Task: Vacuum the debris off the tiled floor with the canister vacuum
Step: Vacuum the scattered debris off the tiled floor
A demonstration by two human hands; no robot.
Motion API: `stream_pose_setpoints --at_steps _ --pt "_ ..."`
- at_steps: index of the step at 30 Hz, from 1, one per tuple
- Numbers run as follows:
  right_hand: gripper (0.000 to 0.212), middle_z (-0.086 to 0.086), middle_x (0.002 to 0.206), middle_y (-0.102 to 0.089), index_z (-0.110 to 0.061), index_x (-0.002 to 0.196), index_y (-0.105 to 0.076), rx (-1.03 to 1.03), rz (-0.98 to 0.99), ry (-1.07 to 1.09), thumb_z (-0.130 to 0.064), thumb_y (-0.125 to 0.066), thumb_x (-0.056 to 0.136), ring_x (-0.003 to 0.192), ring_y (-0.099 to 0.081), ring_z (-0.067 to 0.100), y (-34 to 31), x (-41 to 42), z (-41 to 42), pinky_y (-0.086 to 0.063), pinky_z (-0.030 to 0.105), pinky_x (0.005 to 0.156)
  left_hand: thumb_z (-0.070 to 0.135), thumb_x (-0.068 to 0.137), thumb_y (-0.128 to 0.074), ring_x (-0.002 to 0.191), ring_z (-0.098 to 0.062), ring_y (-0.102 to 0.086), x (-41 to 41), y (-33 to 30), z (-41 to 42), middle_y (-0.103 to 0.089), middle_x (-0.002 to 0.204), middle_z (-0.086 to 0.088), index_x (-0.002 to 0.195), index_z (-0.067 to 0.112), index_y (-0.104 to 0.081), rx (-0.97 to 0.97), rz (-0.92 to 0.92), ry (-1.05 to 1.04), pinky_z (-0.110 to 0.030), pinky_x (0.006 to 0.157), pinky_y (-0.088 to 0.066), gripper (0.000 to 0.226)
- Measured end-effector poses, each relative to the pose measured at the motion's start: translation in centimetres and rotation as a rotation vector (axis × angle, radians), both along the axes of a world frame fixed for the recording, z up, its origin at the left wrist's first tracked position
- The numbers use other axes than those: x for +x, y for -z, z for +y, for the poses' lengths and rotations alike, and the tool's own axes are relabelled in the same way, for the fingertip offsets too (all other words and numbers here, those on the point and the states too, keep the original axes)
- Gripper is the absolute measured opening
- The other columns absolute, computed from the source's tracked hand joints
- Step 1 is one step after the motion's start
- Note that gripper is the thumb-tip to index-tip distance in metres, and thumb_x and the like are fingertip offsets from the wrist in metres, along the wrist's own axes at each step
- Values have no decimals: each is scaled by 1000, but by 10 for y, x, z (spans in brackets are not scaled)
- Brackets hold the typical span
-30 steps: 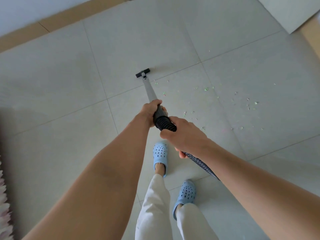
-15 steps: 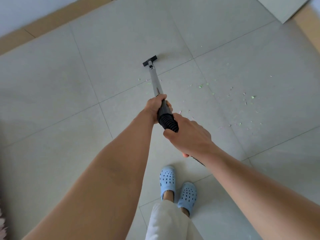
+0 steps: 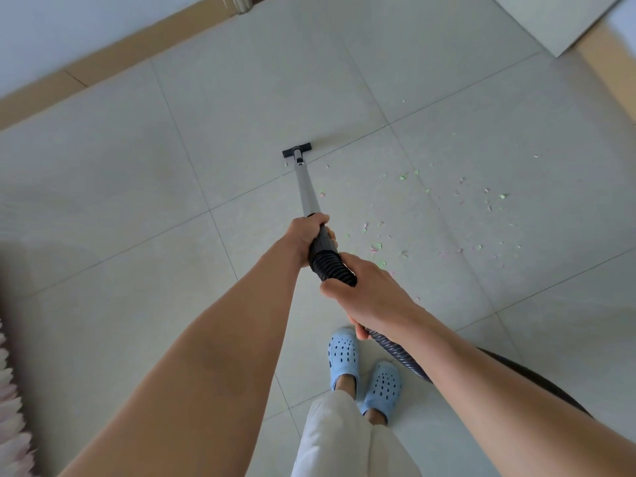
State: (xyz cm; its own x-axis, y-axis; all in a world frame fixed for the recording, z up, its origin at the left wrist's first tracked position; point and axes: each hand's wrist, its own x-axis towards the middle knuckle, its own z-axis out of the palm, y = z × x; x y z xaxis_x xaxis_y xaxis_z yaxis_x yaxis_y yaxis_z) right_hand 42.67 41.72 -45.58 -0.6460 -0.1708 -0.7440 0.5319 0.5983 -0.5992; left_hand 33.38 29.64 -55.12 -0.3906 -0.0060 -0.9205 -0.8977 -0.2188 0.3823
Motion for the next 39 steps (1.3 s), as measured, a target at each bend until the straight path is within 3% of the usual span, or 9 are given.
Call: stream_pose_setpoints --at_steps 5,13,18,22,33,39 --pt "14 0 54 -53 -25 97 -58 -86 -46 52 -29 -57 84 34 -51 22 -3 13 -5 -49 36 54 11 97 -53 51 -20 -50 13 -6 -10 -50 65 -10 99 3 -43 -31 -9 10 -29 48 -48 14" --pt "15 0 54 -52 -25 97 -58 -104 -54 35 -29 -57 82 36 -49 22 -8 38 -7 -48 36 53 12 96 -55 51 -20 -51 39 -11 -14 -50 65 -9 101 2 -43 -44 -2 -24 -28 47 -48 16" --pt "14 1 61 -55 -23 96 -55 8 15 -69 -32 -55 84 40 -53 22 -16 54 2 -51 37 60 12 96 -54 50 -20 -48 63 -16 -7 -49 63 -9 93 4 -44 16 -12 -84 -23 42 -48 13" --pt "21 -1 75 -58 -23 106 -53 147 66 -194 -35 -53 89 54 -58 22 -23 60 10 -53 36 70 12 97 -53 46 -19 -46 75 -14 2 -47 62 -9 85 5 -45 87 -14 -148 -21 41 -46 17" --pt "23 -2 76 -59 -21 109 -49 267 126 -242 -35 -50 90 55 -56 20 -21 66 33 -42 30 62 10 96 -54 47 -18 -47 77 -8 32 -48 63 -8 94 5 -45 154 14 -189 -21 42 -47 11" --pt "19 -1 75 -61 -22 104 -50 228 101 -197 -34 -51 90 43 -59 18 -22 65 48 -40 28 57 9 96 -53 48 -18 -46 73 -12 47 -47 62 -8 88 5 -44 147 -3 -150 -21 41 -47 13"
